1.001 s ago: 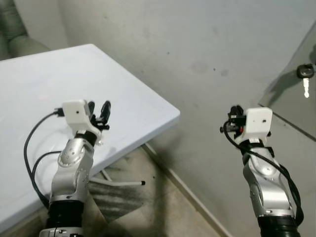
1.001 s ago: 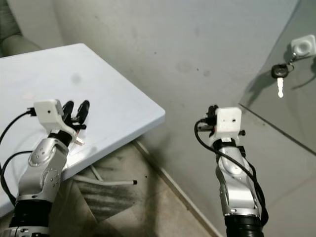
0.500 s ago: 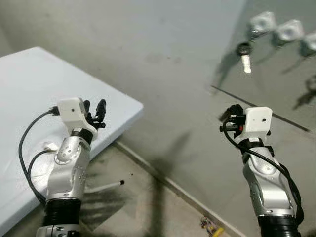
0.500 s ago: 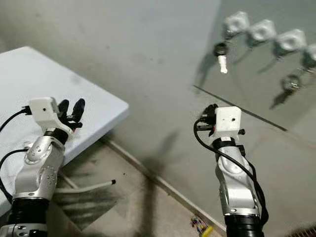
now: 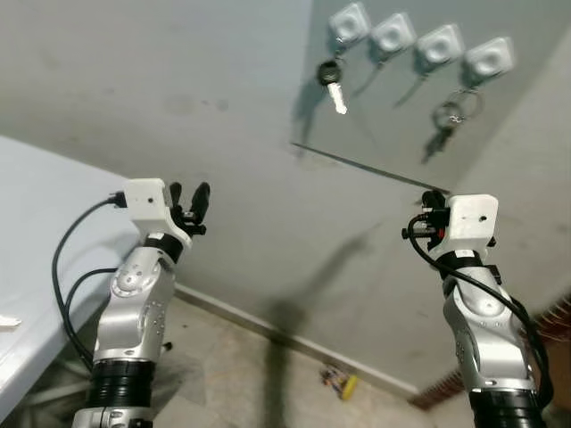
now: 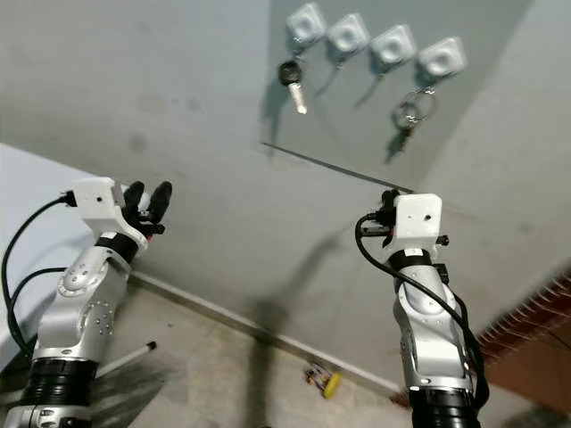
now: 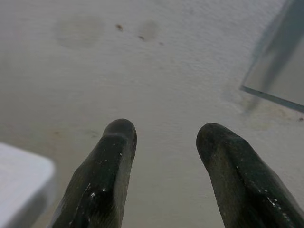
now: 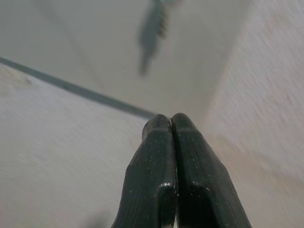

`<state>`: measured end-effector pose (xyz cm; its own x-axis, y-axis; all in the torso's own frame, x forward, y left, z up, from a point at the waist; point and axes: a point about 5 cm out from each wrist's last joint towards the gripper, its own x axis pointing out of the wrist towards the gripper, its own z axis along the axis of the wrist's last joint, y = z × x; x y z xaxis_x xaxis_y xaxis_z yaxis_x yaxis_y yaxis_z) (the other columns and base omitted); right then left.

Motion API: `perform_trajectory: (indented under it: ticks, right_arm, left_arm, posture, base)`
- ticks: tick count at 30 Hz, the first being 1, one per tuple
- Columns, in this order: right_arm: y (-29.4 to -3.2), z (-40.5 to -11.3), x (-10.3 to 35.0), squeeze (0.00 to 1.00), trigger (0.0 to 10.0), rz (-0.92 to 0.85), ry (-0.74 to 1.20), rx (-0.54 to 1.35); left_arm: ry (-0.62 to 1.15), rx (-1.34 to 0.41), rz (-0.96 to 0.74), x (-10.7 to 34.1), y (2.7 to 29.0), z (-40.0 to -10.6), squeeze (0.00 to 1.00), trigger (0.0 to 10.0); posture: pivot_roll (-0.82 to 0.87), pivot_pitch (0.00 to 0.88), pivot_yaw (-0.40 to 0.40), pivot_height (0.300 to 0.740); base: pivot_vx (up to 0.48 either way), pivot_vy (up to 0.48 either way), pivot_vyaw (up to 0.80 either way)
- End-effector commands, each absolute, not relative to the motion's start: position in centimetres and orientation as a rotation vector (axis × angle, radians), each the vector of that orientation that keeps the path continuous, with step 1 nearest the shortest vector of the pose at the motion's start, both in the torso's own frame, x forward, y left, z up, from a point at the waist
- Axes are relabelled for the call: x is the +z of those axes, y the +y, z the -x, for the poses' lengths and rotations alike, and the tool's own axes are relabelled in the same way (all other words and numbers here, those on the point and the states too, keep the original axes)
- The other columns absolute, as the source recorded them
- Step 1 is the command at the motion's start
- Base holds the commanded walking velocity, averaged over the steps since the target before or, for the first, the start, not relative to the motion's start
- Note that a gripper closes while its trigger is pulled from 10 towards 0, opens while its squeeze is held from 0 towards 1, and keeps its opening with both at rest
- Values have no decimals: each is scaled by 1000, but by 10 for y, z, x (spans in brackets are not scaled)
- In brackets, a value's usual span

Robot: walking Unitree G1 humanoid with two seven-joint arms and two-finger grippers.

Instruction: Hang keys on a hook

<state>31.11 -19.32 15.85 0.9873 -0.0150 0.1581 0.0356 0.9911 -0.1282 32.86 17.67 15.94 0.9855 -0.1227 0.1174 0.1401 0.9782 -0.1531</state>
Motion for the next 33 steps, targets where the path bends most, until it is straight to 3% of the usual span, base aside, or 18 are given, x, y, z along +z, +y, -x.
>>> perform_trajectory:
  ticks: [1,8,20,33]
  right_arm:
    - [-195,-312,163,0,10000,141,-166,-28]
    - [-193,-313,164,0,10000,136,-175,-16]
    - [-190,-311,163,0,10000,140,-177,6]
    - [-189,-310,162,0,10000,143,-174,11]
  left_arm:
    - [-122,-172,166,164,170,-328,0,10000]
    - [-112,-163,211,163,170,-329,0,10000]
    - [-100,-174,211,161,169,-330,0,10000]
    - [-73,-176,204,159,168,-331,0,10000]
  posture:
    - [-2,76,-48,740]
    - [-2,66,-51,740]
    - [-3,51,-51,740]
    - [-2,44,-48,740]
  base:
    - [0,0,-781]
    - [0,75,-727]
    - [0,469,0]
    - [0,0,0]
